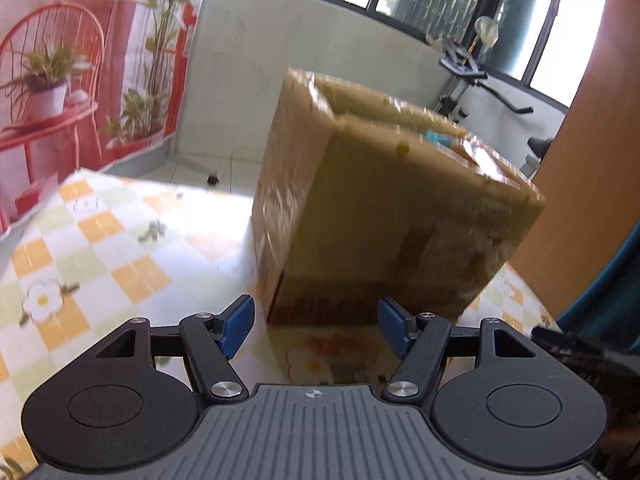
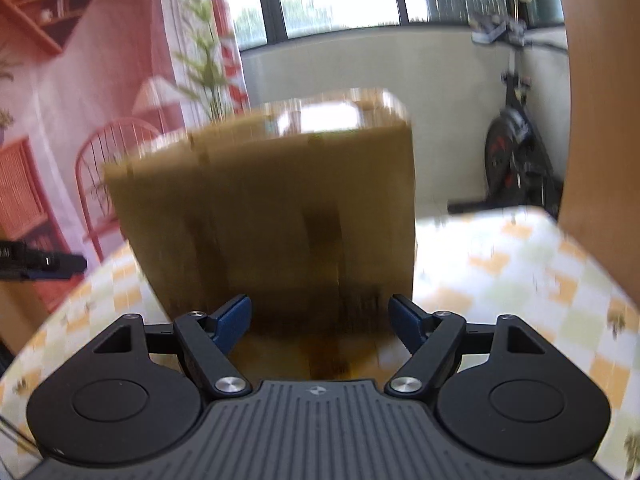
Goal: Organize snacks
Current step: 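Move both tools back down to the remaining snacks on the table, then grasp the sausage packet with the left tool while the right tool grasps the silver pouch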
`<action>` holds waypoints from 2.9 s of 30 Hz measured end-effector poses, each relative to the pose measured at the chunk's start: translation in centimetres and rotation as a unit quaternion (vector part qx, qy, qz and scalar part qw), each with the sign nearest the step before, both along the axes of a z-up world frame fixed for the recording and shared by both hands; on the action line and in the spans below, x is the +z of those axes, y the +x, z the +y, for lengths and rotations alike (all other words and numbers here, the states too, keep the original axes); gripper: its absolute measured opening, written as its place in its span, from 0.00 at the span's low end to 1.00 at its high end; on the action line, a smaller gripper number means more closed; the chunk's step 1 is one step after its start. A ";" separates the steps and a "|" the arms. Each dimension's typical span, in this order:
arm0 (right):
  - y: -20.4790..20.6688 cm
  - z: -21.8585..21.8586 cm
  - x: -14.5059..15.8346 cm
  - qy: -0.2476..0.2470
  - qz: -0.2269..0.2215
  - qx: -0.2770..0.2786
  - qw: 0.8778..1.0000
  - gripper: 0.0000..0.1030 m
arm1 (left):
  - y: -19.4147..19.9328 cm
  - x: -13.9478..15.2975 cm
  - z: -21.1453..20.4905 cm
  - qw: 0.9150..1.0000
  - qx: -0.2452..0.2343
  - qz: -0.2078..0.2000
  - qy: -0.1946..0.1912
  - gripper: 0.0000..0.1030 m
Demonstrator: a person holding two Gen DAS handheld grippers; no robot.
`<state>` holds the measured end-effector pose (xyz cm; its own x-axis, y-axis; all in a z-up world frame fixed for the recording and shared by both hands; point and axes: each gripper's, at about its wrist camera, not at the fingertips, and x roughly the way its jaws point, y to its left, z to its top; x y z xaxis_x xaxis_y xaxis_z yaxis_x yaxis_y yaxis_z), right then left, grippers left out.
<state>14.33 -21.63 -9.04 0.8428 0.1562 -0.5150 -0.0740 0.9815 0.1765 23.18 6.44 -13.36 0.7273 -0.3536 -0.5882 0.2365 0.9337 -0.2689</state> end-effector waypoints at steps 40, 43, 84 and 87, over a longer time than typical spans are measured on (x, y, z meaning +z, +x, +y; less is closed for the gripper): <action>1.0 1.6 -9.4 -0.083 0.071 0.024 0.994 0.56 | -0.7 -5.8 -1.9 0.997 0.008 0.081 0.017 0.67; 0.9 1.5 -9.5 -0.079 0.068 0.024 0.994 0.56 | 0.0 -6.3 -2.7 0.996 0.005 0.084 0.024 0.67; 0.7 0.8 -9.4 -0.047 0.060 0.026 0.997 0.57 | 0.5 -9.7 -8.7 0.995 0.005 0.044 0.094 0.55; 0.7 0.8 -9.4 -0.046 0.060 0.026 0.997 0.57 | 0.0 -9.0 -8.5 0.995 0.001 0.035 0.091 0.55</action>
<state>15.04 -20.87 -18.49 0.7661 0.1445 -0.6262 -0.1081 0.9895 0.0960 23.13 -2.10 -22.35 0.6828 -0.2356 -0.6916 0.2219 0.9687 -0.1110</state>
